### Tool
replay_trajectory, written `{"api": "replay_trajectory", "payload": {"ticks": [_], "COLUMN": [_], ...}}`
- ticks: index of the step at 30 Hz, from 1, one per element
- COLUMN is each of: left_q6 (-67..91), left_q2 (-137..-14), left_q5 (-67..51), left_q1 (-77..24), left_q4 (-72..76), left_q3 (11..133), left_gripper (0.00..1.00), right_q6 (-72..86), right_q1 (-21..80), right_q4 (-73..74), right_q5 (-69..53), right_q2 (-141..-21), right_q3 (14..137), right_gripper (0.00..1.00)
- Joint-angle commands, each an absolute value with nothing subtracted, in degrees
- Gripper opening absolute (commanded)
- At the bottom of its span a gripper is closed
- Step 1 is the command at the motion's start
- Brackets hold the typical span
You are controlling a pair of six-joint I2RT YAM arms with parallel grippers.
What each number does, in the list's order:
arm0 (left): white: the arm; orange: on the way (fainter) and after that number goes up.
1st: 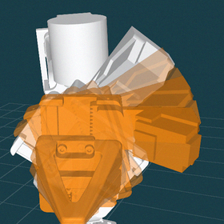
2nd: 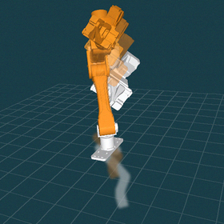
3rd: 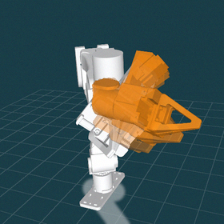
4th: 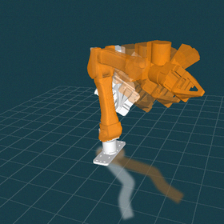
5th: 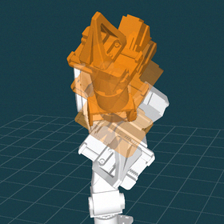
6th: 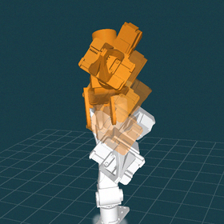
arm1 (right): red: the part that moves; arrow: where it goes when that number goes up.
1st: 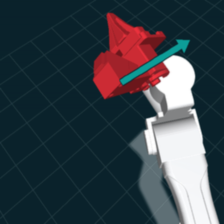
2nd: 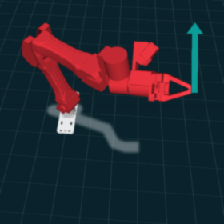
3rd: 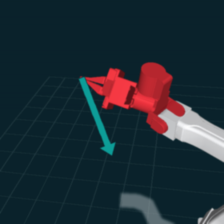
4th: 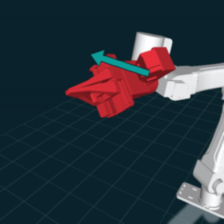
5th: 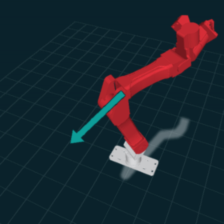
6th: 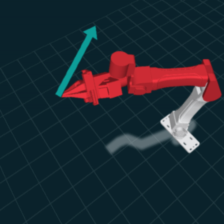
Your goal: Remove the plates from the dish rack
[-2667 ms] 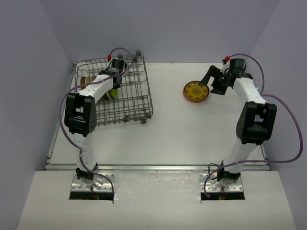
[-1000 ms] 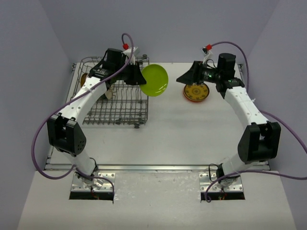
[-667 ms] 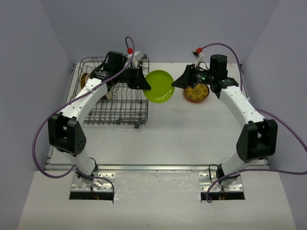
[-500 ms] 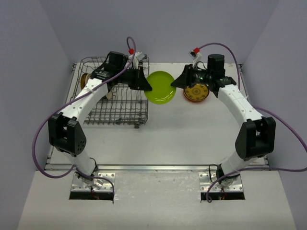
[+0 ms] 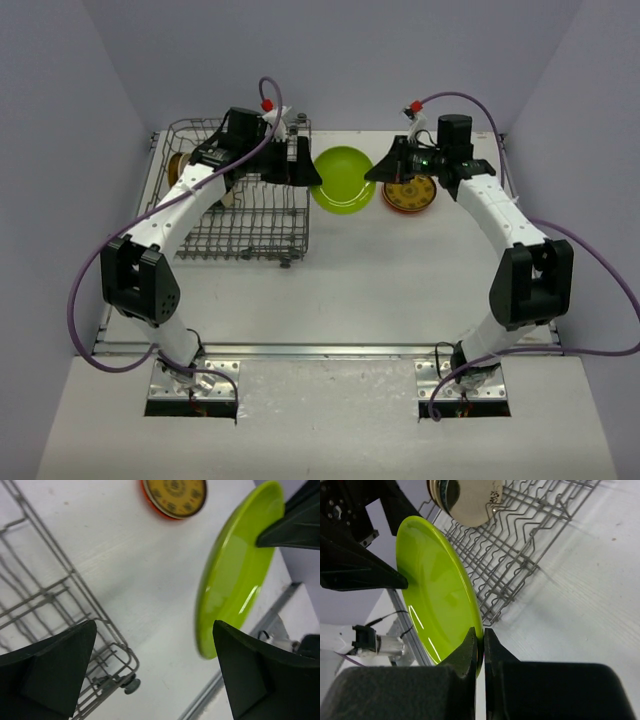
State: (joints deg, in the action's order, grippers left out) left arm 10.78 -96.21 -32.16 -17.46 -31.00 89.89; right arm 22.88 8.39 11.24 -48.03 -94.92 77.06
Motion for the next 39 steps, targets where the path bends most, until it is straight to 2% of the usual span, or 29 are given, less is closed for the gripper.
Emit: {"api": "replay_trajectory", "payload": {"ticks": [1,3,8,15,30,31,32,33,35,36,37,39], "left_q6": [11.2,11.0,11.0,11.0,11.0,11.0,11.1,11.1,12.0,12.3,12.7,13.3], "left_q2": [-91.6,-91.0,-90.8,-91.2,-92.1,-92.3,-92.4,-92.4,-92.3,-92.3,-92.1,-92.1], "left_q5": [-15.1,-10.4,-7.0,-7.2,-5.0,-4.6,-3.5,-1.3,4.4,5.9,12.3,17.6], "left_q1": [-15.5,-14.6,-14.3,-14.3,-14.3,-14.3,-14.3,-14.3,-14.3,-14.3,-14.3,-14.3], "left_q4": [-28.8,-29.1,-29.1,-29.0,-29.5,-29.5,-29.6,-29.6,-29.7,-29.7,-29.7,-29.5], "left_q3": [92.0,91.8,90.5,90.7,90.1,90.2,90.3,90.4,90.4,90.4,90.3,89.8], "left_gripper": [1.0,1.0,1.0,1.0,1.0,1.0,1.0,1.0,1.0,1.0,1.0,1.0], "right_q6": [29.5,29.2,26.5,25.0,24.5,24.5,24.4,24.4,24.5,24.7,25.0,25.5], "right_q1": [1.1,-4.4,-9.1,-10.8,-11.9,-11.9,-11.9,-12.0,-12.0,-12.0,-12.0,-11.8], "right_q4": [10.0,13.6,19.6,21.2,23.7,23.9,24.2,24.5,25.1,25.5,25.7,25.9], "right_q5": [-47.3,-43.9,-38.0,-32.8,-29.8,-29.3,-28.6,-27.9,-27.0,-26.9,-26.7,-27.1], "right_q2": [-97.2,-100.6,-106.7,-112.5,-121.7,-121.8,-121.7,-121.7,-121.2,-120.8,-120.0,-118.7], "right_q3": [77.6,79.4,82.7,85.2,94.1,94.2,94.4,94.5,94.7,94.8,94.8,94.7], "right_gripper": [0.0,0.0,0.0,0.0,0.01,0.06,0.16,0.29,0.64,0.74,0.85,0.98]}}
